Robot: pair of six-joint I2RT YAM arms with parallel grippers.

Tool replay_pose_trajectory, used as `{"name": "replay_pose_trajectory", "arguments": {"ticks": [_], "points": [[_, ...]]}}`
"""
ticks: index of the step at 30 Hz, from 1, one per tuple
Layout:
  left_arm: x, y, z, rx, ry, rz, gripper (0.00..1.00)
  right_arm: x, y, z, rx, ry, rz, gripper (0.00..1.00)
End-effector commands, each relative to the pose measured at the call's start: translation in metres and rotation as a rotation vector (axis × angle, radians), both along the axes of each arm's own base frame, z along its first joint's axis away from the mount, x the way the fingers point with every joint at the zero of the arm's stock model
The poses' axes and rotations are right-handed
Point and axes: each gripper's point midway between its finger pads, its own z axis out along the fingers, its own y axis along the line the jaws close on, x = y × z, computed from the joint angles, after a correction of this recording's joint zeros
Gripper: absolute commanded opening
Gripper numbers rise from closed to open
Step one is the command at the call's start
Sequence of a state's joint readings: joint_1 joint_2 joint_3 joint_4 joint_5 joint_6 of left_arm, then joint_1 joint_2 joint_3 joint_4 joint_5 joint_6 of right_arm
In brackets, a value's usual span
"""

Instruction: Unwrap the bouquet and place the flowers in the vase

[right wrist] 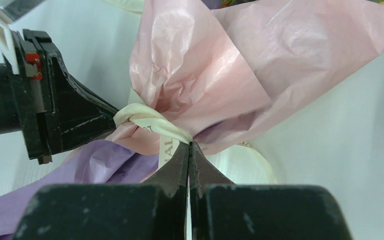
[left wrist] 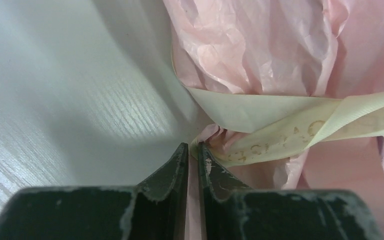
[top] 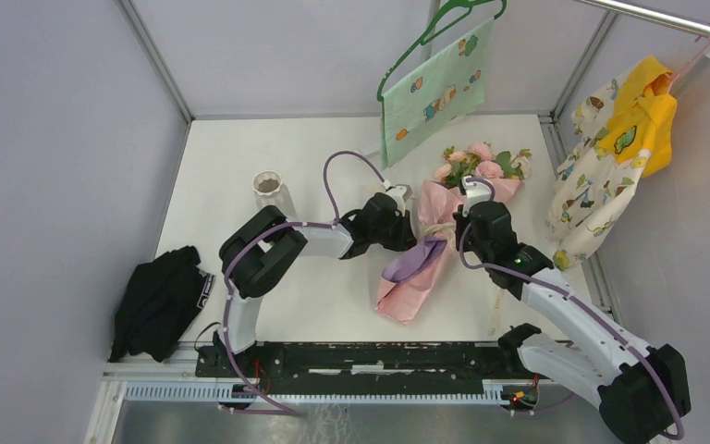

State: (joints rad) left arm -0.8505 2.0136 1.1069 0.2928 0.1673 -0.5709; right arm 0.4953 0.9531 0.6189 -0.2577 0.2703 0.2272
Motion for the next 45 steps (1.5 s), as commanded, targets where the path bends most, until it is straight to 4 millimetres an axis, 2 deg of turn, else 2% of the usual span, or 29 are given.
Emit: {"name": "replay_pose_trajectory", "arguments": {"ticks": [1,5,9,13,19,21,23,28,33,37,42,45], "points": [[0.008,-0.005,0.009,-0.025,-0.039,-0.004,0.18,0.014,0.000,0.054,0.062,-0.135,-0.044,0.00],[0.008,-0.005,0.013,-0.028,-0.046,-0.005,0.18,0.020,0.002,0.087,0.087,-0.199,-0.041,0.00],[0.007,-0.004,0.012,-0.025,-0.044,-0.003,0.18,0.019,-0.004,0.120,0.114,-0.268,-0.070,0.00],[0.008,-0.004,0.011,-0.023,-0.046,-0.003,0.18,0.010,-0.023,0.129,0.097,-0.265,-0.150,0.02],[0.008,-0.005,0.012,-0.024,-0.048,-0.006,0.18,-0.014,-0.064,0.134,0.049,-0.284,-0.310,0.05],[0.008,-0.005,0.013,-0.024,-0.051,-0.004,0.18,-0.021,-0.075,0.144,0.041,-0.310,-0.350,0.04],[0.009,-0.005,0.015,-0.024,-0.055,-0.003,0.18,-0.026,-0.082,0.163,0.053,-0.351,-0.375,0.04],[0.010,-0.006,0.030,-0.040,-0.069,-0.003,0.18,-0.034,-0.091,0.228,0.089,-0.448,-0.387,0.04],[0.011,-0.003,0.064,-0.061,-0.113,0.001,0.20,-0.049,-0.105,0.308,0.152,-0.600,-0.417,0.03],[0.009,0.007,0.099,-0.074,-0.171,0.022,0.21,-0.078,-0.133,0.365,0.194,-0.730,-0.490,0.02],[0.007,0.020,0.135,-0.085,-0.234,0.046,0.22,-0.119,-0.166,0.406,0.260,-0.854,-0.569,0.01],[0.004,0.025,0.153,-0.100,-0.258,0.051,0.23,-0.135,-0.175,0.421,0.295,-0.901,-0.580,0.01]]}}
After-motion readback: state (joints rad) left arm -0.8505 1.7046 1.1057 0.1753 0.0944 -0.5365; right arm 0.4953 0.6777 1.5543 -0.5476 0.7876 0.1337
